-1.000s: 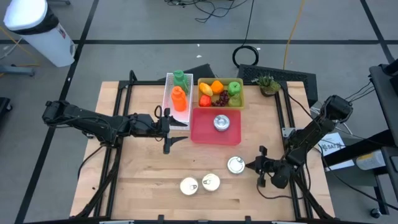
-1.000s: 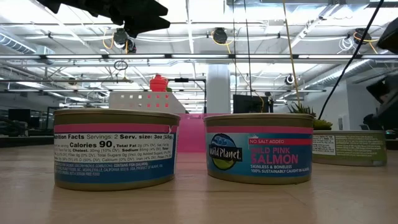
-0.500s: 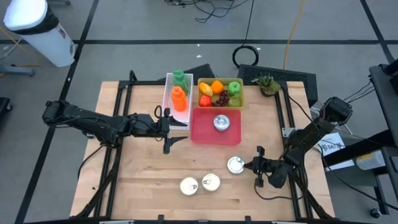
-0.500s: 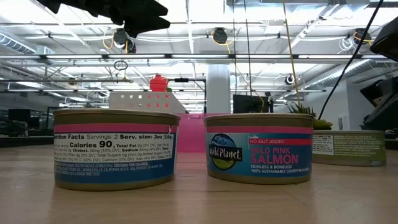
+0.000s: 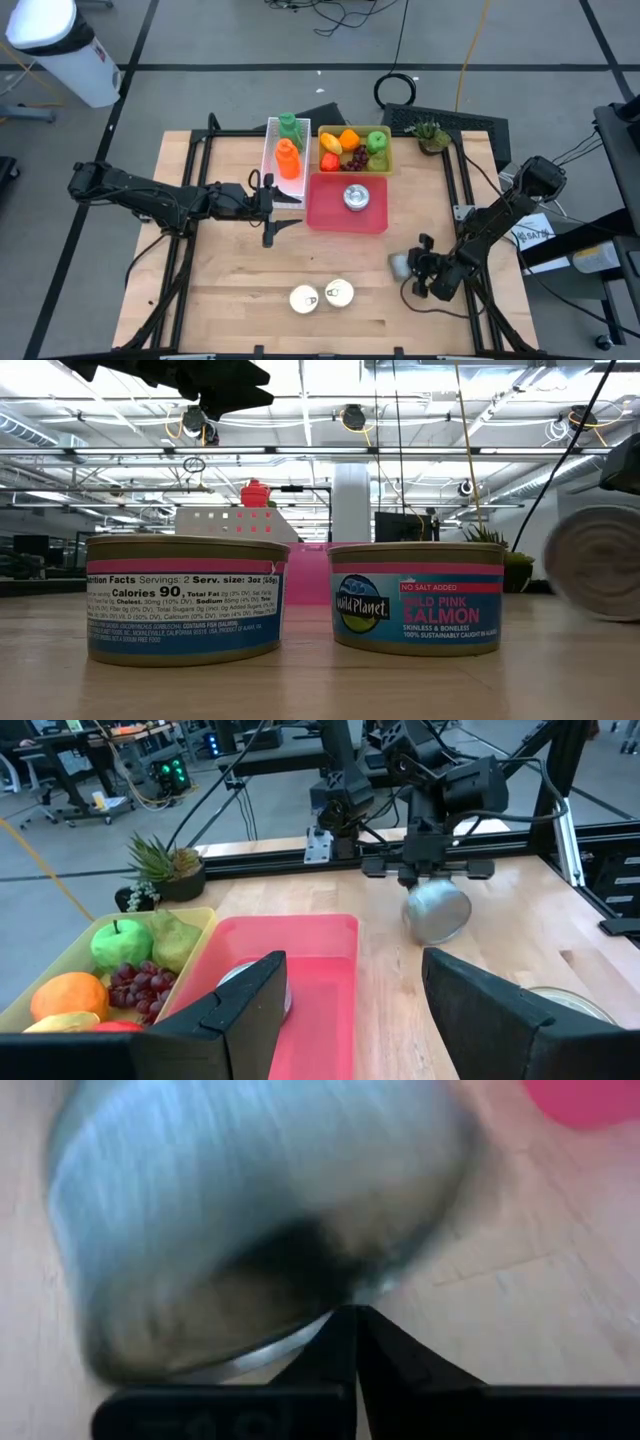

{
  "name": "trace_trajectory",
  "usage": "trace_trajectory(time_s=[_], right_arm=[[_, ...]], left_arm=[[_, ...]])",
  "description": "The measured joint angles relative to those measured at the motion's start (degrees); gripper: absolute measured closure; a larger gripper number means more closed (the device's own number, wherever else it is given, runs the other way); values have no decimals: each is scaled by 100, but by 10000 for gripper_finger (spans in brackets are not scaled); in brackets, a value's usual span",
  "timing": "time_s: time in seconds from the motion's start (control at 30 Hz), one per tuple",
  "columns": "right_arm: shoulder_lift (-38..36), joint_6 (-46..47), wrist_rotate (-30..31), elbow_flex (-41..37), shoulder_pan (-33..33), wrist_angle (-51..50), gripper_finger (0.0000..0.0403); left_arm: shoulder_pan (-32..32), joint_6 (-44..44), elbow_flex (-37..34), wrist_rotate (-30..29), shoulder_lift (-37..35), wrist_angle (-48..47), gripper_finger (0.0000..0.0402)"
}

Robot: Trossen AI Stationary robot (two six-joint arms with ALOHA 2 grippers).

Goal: Pick & Place Food Item
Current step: Put the green tuna can into the red bin

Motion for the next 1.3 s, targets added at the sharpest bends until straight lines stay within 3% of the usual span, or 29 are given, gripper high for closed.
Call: trace_trajectory(time_s=[0.3,0.53,0.8,0.9,1.03,1.3], right_arm=[[-50,82,353,-2,4,-86,403],[-621,-36,1013,-2,137,-351,403],[-1170,-922,2061,0,306,-183,403],[-1312,-1518,2199,0,286,184,394],[-1393,-2745,1925,0,222,1089,339],[-1395,-5002,1880,4,-64,1972,168]], left_arm=[[0,0,0,0,0,17,158],[-2,0,0,0,0,15,158],[0,0,0,0,0,15,158],[-2,0,0,0,0,15,158],[-2,0,0,0,0,13,158],[-1,0,0,-2,0,13,158]])
